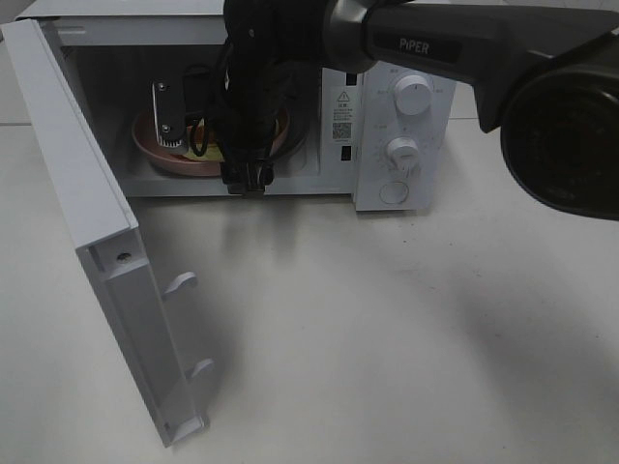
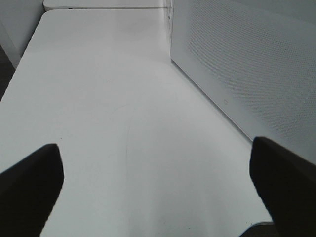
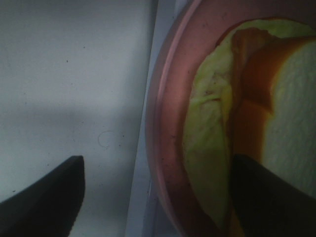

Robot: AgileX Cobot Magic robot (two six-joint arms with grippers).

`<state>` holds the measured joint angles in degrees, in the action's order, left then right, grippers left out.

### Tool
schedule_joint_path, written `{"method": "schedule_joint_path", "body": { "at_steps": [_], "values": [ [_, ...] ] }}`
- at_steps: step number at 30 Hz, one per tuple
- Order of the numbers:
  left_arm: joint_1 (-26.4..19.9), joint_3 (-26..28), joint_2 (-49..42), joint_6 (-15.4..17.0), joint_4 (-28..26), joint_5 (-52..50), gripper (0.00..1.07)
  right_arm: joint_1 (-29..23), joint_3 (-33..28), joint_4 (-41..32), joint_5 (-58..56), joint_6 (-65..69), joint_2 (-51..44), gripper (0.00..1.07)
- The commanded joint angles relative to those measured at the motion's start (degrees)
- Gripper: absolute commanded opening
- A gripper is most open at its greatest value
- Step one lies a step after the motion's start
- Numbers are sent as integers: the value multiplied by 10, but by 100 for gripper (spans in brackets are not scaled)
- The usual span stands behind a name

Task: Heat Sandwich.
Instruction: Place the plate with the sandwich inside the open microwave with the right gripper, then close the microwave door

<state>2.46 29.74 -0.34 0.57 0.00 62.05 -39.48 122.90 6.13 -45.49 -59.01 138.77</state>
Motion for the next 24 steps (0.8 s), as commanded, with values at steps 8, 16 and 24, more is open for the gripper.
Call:
{"method": "schedule_joint_path", "body": {
  "at_steps": [8, 16, 24],
  "values": [
    [-1, -1, -13, 6, -3, -7, 98, 2, -2, 1, 9, 18, -12, 77],
    [-1, -1, -13, 6, -3, -7, 98, 2, -84, 2, 67, 19, -46, 77],
    [-1, -1, -13, 6, -3, -7, 98, 2, -164, 5, 129, 19, -92, 77]
  ]
}}
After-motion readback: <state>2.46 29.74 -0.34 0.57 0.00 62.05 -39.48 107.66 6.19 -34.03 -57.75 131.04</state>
